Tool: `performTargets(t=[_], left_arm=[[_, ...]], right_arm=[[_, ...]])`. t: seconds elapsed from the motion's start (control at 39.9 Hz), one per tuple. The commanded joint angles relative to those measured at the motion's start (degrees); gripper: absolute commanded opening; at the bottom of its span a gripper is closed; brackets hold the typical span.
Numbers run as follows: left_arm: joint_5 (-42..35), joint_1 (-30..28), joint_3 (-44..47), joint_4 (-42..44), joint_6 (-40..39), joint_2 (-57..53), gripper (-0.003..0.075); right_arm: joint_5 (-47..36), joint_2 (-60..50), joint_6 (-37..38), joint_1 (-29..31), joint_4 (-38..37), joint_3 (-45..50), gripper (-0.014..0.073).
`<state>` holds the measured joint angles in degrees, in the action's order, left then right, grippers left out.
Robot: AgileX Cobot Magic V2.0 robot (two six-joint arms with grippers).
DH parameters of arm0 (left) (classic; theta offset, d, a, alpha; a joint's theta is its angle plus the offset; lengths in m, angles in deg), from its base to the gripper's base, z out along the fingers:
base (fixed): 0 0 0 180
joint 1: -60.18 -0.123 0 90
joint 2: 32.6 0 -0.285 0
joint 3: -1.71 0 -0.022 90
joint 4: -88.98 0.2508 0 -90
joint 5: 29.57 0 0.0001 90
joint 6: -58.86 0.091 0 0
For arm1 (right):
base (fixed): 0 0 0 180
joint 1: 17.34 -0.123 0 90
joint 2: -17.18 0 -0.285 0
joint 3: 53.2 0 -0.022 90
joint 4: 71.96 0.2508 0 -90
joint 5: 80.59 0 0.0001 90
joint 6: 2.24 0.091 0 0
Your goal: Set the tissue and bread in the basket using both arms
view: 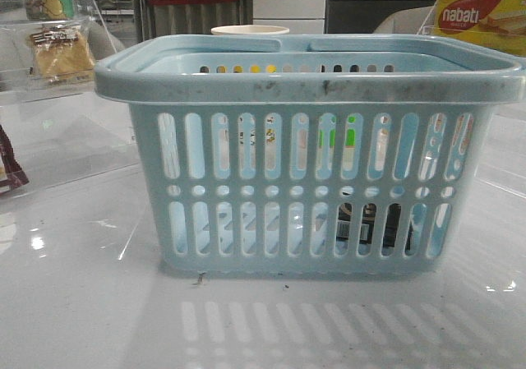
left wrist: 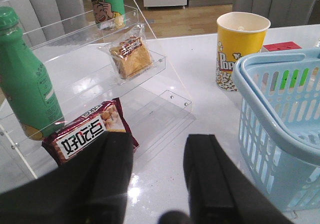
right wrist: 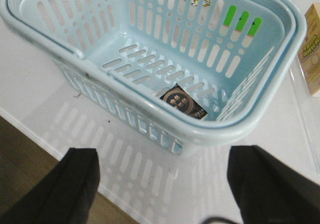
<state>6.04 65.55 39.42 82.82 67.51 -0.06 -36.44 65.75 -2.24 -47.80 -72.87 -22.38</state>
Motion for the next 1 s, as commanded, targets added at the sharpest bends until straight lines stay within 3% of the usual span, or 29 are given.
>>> performTargets(t=[0.0,0.13,0.98], left_arm=[[-4.96,-0.12,-1.54,-0.4,-0.32,0.75,0.0326],[-4.96,-0.12,-1.54,-0.4,-0.32,0.75,0.0326],[-5.12,-0.12,-1.54,-0.4,-0.32,0.75,0.0326]], right_arm=[[-0.16,-3.81,-0.36,0.05,-1.04,-1.39,0.0625],[2.39,-6.91,-0.36,0.05,-3.92,-1.39,0.0625],[3.09,-7.76,-0.36,0.05,-3.92,-1.39,0.0625]])
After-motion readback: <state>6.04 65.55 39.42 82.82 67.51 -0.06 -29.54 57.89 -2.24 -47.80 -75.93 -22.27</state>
